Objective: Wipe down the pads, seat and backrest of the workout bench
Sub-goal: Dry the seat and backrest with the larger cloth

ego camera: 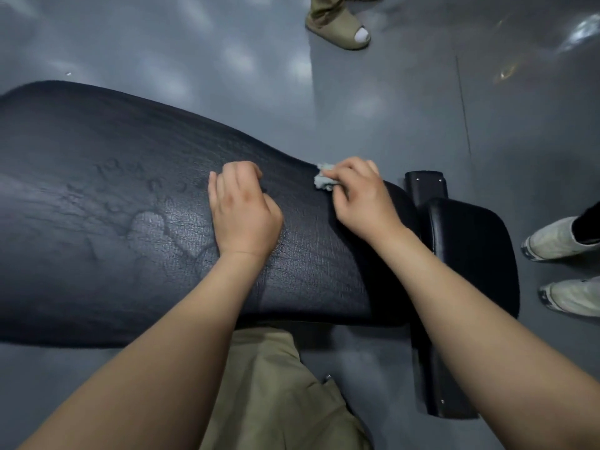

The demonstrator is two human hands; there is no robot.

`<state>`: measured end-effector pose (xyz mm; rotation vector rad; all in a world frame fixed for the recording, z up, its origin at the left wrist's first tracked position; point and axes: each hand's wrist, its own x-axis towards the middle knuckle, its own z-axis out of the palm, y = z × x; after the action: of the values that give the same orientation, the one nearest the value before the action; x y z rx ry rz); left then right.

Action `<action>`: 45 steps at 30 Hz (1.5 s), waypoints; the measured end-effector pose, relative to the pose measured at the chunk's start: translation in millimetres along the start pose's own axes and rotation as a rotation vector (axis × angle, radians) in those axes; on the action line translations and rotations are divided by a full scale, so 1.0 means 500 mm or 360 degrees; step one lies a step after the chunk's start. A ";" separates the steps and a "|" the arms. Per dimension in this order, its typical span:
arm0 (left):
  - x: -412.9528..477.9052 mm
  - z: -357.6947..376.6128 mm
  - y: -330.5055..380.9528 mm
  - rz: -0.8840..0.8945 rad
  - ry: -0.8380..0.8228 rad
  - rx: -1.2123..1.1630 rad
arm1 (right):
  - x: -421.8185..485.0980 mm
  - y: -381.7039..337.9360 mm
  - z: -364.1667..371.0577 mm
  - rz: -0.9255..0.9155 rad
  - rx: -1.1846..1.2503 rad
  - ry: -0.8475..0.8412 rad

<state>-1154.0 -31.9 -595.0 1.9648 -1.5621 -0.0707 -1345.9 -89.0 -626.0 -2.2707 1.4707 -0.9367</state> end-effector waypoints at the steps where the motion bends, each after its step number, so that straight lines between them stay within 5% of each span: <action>1: 0.000 0.000 0.001 -0.0007 0.0011 -0.0012 | -0.005 0.002 -0.001 0.0030 -0.0018 0.0003; 10: 0.003 0.005 -0.006 0.0030 -0.0084 0.0192 | 0.051 -0.036 0.042 -0.0095 0.0067 -0.0156; 22: 0.005 0.007 -0.008 0.0079 -0.0225 0.0413 | -0.084 0.094 -0.059 0.0804 -0.0344 0.0212; 26: 0.009 -0.002 -0.010 0.0094 -0.0307 0.0335 | -0.070 -0.002 -0.005 0.0544 -0.0232 0.0275; 31: 0.017 -0.080 -0.062 0.0136 -0.0358 0.0057 | -0.051 -0.134 0.047 0.0094 0.0011 -0.0017; 39: -0.029 -0.195 -0.193 0.0072 -0.0145 0.0514 | -0.036 -0.281 0.116 -0.0443 0.0278 -0.0272; 45: -0.061 -0.215 -0.210 -0.0137 -0.0168 0.0694 | 0.004 -0.330 0.152 -0.0490 0.0331 -0.0327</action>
<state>-1028.9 53.1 -570.0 2.3975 -1.6649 0.1457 -1179.2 -25.9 -592.1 -2.3914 0.9121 -0.8587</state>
